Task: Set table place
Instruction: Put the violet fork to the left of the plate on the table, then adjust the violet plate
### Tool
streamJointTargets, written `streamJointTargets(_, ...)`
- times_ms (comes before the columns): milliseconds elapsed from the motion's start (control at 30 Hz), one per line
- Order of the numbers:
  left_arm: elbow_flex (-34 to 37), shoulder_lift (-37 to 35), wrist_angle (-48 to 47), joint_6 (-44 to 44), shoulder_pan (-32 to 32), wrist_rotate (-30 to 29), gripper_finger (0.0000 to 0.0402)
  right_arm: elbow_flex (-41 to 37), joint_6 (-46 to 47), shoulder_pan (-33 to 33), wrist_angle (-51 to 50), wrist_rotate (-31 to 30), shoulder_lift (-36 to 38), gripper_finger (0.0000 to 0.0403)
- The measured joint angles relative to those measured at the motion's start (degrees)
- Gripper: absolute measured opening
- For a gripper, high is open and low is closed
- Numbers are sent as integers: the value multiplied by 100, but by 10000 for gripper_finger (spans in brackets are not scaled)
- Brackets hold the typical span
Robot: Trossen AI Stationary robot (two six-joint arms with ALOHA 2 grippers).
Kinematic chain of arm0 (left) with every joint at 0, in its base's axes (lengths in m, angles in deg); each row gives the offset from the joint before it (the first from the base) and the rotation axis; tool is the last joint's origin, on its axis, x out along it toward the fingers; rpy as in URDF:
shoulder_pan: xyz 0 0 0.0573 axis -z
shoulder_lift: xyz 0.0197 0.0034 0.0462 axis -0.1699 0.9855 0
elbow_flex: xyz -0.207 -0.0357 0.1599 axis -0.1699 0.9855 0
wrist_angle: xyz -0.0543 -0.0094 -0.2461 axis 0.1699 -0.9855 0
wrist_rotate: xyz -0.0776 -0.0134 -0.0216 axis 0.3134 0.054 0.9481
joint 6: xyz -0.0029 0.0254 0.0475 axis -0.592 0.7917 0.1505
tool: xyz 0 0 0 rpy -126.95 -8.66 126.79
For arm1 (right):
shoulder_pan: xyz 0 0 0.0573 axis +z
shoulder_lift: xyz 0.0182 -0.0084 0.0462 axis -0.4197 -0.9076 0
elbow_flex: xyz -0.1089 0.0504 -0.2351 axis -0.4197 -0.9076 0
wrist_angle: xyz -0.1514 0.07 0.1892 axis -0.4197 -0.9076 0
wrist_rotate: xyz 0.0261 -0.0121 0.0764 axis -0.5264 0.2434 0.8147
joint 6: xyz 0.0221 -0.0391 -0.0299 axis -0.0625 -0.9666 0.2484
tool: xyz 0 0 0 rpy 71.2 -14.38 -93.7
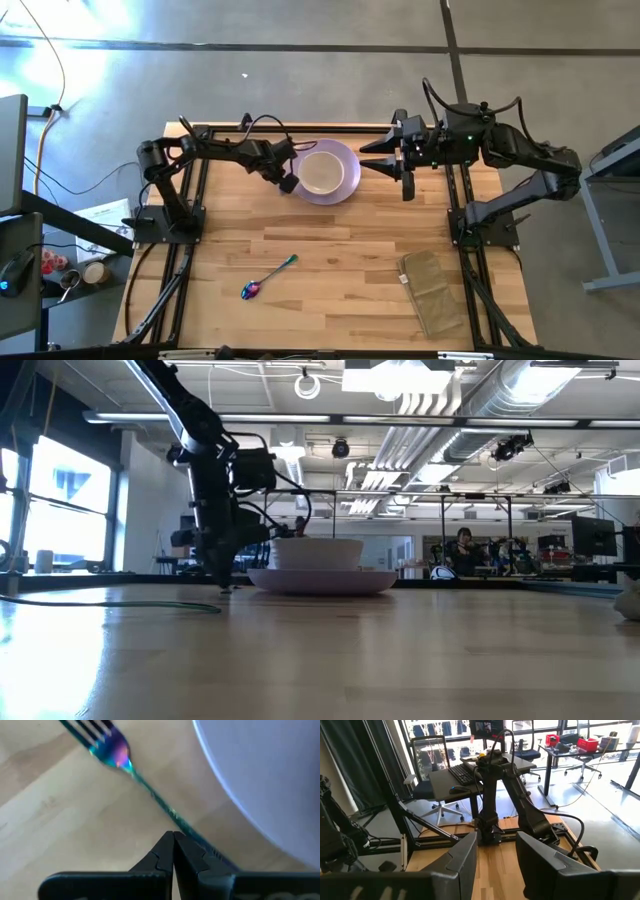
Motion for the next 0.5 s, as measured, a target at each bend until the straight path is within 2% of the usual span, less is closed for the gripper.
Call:
streamJointTargets(267,0,-15,-219,52,-2,-54,0,0,-2,0,-2,0,0,128)
streamJointTargets(400,2,-311,-121,-19,44,-49,0,0,-2,0,-4,0,0,128)
streamJointTargets(500,2,-547,-134,-19,36,-322,0,0,-2,0,-4,2,0,128)
